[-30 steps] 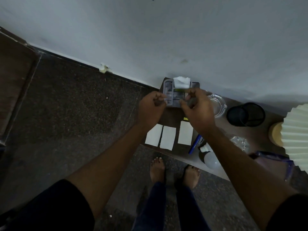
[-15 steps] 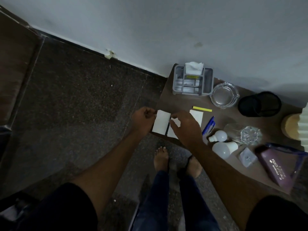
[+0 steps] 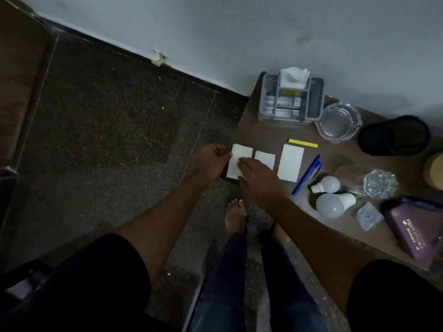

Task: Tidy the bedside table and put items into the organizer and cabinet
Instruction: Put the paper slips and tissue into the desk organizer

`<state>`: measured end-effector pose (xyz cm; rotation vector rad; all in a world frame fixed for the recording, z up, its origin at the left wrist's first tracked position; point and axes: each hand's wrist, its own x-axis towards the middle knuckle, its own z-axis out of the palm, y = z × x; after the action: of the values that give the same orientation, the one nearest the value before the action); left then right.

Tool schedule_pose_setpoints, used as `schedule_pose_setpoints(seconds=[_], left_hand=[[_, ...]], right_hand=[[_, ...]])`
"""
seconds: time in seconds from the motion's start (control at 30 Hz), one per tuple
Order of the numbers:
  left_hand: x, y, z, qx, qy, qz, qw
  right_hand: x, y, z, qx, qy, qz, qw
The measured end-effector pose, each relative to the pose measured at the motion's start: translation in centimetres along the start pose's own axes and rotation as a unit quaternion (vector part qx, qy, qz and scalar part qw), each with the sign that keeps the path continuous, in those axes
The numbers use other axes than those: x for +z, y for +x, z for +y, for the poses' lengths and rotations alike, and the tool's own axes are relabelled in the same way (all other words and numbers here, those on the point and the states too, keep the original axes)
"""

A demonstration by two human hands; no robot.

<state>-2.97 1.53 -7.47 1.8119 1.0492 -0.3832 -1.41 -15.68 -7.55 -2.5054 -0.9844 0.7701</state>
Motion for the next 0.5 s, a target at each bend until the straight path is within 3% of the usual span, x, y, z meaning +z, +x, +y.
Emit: schedule_pose_setpoints(seconds=[0.33, 0.5], left_hand=[[-1.0, 1.7, 0.2, -0.049, -0.068, -0.053, 0.995], [-1.5, 1.6, 0.2, -0.036, -0.06, -0.058, 0.996]], right_hand=[[-0.6, 2.5, -1.3, -0.007, 0.032, 0.014, 0.999], [-0.9, 2.7, -1.4, 0.022, 0.097, 0.029, 0.995]])
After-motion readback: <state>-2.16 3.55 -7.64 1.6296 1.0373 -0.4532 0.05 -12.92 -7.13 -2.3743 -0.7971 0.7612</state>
